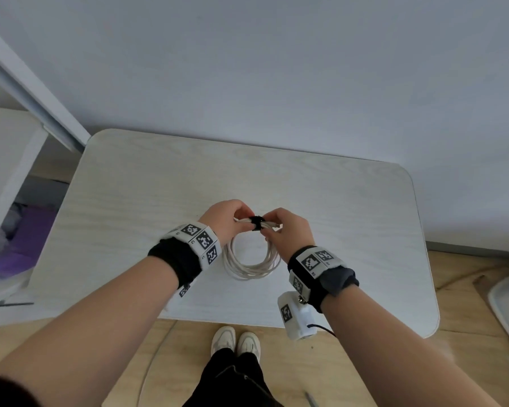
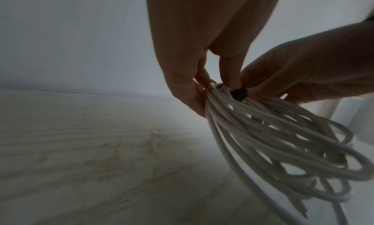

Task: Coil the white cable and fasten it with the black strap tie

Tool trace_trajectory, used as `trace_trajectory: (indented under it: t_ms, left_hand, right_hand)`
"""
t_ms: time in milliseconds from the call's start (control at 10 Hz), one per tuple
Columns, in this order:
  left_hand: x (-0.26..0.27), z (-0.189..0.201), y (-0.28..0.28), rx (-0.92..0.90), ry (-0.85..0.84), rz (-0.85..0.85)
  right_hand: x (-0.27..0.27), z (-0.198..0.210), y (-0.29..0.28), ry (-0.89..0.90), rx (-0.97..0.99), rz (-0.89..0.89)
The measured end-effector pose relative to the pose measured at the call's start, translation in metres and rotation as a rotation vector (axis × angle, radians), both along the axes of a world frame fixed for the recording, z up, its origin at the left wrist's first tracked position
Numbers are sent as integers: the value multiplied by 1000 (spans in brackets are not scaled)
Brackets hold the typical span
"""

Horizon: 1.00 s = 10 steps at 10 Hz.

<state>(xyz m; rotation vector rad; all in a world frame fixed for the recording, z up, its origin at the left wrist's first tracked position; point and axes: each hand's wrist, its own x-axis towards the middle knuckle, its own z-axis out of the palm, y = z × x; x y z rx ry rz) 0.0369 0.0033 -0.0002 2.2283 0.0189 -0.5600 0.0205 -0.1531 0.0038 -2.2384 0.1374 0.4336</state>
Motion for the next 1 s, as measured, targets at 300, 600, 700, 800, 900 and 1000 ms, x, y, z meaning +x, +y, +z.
trace_trajectory:
  t_ms: [300,600,700,800,900,1000]
  left_hand:
    - [15,-25,-9,91,28,-60]
    - [15,-48,-10,169,-137,-126]
    - [15,-48,-9,284,-134,-160]
    - [15,-47,-7,359,-106,-205]
    - [15,-40,-5,364,-65,-191]
    - [20,-30,-2,371,-53,-178]
  right_hand:
    - [16,-30,4,48,-100,16]
    - [19,-48,5,33,-164,88]
    - [17,-48,5,22,-222,113]
    - [16,-47,5,9,-270,134]
    - [17,-38,4,17,-275,153]
    - [21,-30,-2,-23,-263,144]
